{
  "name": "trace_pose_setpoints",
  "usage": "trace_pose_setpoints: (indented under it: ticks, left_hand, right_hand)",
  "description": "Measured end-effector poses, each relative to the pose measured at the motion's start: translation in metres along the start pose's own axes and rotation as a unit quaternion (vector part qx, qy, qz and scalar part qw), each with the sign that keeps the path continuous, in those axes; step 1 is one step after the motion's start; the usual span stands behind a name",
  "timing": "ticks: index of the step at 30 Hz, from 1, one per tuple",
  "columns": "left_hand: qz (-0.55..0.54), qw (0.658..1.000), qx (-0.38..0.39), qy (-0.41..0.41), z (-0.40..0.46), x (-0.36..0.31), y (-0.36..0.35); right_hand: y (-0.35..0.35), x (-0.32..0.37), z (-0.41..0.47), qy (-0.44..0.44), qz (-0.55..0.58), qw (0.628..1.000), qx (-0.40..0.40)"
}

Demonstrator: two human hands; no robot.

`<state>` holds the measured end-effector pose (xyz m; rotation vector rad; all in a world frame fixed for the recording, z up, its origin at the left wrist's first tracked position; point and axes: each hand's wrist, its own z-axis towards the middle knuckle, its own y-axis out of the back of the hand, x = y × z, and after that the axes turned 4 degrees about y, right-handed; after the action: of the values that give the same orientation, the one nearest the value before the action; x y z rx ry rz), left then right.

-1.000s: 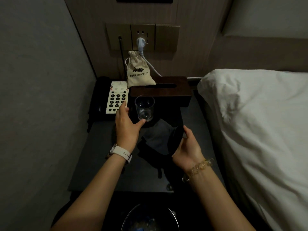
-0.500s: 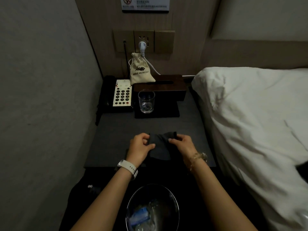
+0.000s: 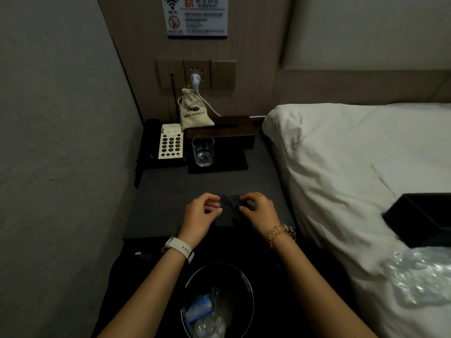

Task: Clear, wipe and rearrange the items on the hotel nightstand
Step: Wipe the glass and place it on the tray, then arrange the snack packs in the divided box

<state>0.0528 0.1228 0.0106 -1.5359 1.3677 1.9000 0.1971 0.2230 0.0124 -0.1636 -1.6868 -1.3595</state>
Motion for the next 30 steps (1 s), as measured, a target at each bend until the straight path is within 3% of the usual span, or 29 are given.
trace_pose_setpoints:
  ticks: [7,11,20,25,30]
  left_hand:
    - [-0.184,0.972,0.134,0.054,-0.034,-0.056,-0.025]
    - [-0.240,0.950,0.198,0.031,-0.054,-0.101,-0.055]
    - [-0.232,0.929,0.287,0.004,-0.098,-0.181,-0.126]
    - [-0.211,0.929,0.302,0.015,-0.109,-0.198,-0.149]
    - [-0.210,0.926,0.314,0.022,-0.112,-0.202,-0.156]
  right_hand:
    - [0.075,0.012,-0.038,0.037,-0.055,0.997,-0.039]
    - [0.132,0.020,-0.063,0.038,-0.108,0.990,-0.086]
    - [0.236,-0.005,-0.115,-0.032,-0.282,0.940,-0.192]
    - [0.253,-0.027,-0.130,-0.136,-0.358,0.915,-0.128]
    - [0.247,-0.037,-0.129,-0.128,-0.369,0.911,-0.131]
